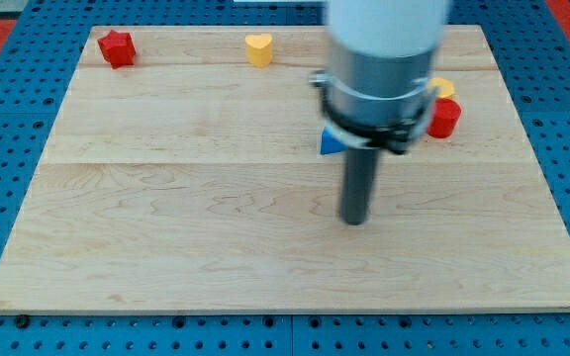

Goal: Place the red circle diagonally to the yellow hexagon

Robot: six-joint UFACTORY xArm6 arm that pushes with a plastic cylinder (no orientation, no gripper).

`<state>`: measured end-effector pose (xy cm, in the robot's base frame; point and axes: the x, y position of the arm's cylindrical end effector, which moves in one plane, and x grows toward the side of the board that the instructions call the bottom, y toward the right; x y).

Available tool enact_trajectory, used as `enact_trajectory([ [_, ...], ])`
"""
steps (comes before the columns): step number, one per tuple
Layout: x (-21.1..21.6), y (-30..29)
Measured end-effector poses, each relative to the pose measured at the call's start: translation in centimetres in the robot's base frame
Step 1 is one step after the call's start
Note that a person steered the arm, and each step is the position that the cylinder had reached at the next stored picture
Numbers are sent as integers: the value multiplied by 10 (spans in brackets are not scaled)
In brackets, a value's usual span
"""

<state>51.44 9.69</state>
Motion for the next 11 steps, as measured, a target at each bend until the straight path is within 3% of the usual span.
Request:
enact_trajectory([
  [1,-19,55],
  [3,-81,108],
  [4,-130,105],
  [5,-169,64],
  [8,-165,44],
  [11,-232,47],
])
